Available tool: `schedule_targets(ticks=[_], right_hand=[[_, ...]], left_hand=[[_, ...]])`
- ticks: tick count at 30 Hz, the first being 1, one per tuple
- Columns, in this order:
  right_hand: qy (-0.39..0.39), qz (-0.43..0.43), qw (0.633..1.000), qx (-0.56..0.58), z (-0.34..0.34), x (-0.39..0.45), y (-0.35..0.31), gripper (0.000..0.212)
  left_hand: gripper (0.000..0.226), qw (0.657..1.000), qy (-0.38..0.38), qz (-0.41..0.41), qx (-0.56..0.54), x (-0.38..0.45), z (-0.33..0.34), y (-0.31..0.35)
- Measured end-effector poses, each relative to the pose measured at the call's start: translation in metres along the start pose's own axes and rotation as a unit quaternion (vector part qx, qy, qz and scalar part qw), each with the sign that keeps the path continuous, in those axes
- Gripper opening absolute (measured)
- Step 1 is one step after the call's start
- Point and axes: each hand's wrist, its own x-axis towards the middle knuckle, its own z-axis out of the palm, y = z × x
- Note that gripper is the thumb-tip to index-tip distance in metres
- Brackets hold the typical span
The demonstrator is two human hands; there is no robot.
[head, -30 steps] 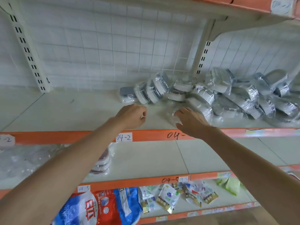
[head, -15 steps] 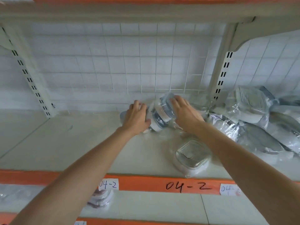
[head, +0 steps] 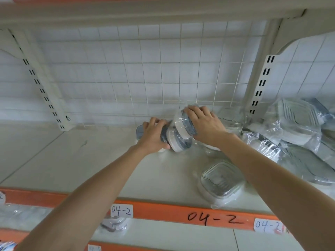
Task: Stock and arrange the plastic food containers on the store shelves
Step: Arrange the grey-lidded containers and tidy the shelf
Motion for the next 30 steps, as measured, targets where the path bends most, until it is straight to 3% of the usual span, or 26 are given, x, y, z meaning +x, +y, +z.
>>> schedule_targets(ticks=[4, 8, 12, 19, 22, 26, 30], right_hand=[[0.039, -0.022, 0.999, -0.003, -0.012, -0.004, -0.026, 0.090], [0.040, -0.104, 0.994, -0.001, -0.024, -0.009, -0.065, 0.091], [-0.057, -0.145, 0.987, 0.032, -0.023, -0.018, -0.107, 0.097], [-0.216, -0.073, 0.973, 0.043, 0.001, -0.033, -0.146, 0.100], [-0.245, -0.033, 0.965, 0.091, 0.008, -0.034, -0.146, 0.109], [-0.301, 0.017, 0.943, 0.138, 0.013, -0.037, -0.139, 0.120], [-0.215, 0.041, 0.966, 0.136, 0.016, -0.049, -0.148, 0.102]], left_hand=[[0.084, 1.000, -0.021, 0.015, -0.015, -0.023, -0.023, -0.017], [0.090, 0.997, -0.070, 0.017, -0.010, -0.052, -0.051, -0.043], [0.088, 0.994, -0.105, -0.021, -0.026, -0.079, -0.080, -0.079], [0.080, 0.964, -0.180, -0.163, -0.110, -0.120, -0.111, -0.128], [0.077, 0.962, -0.179, -0.199, -0.048, -0.127, -0.104, -0.134], [0.102, 0.966, -0.132, -0.205, 0.089, -0.132, -0.083, -0.121], [0.090, 0.971, -0.073, -0.149, 0.171, -0.139, -0.074, -0.108]])
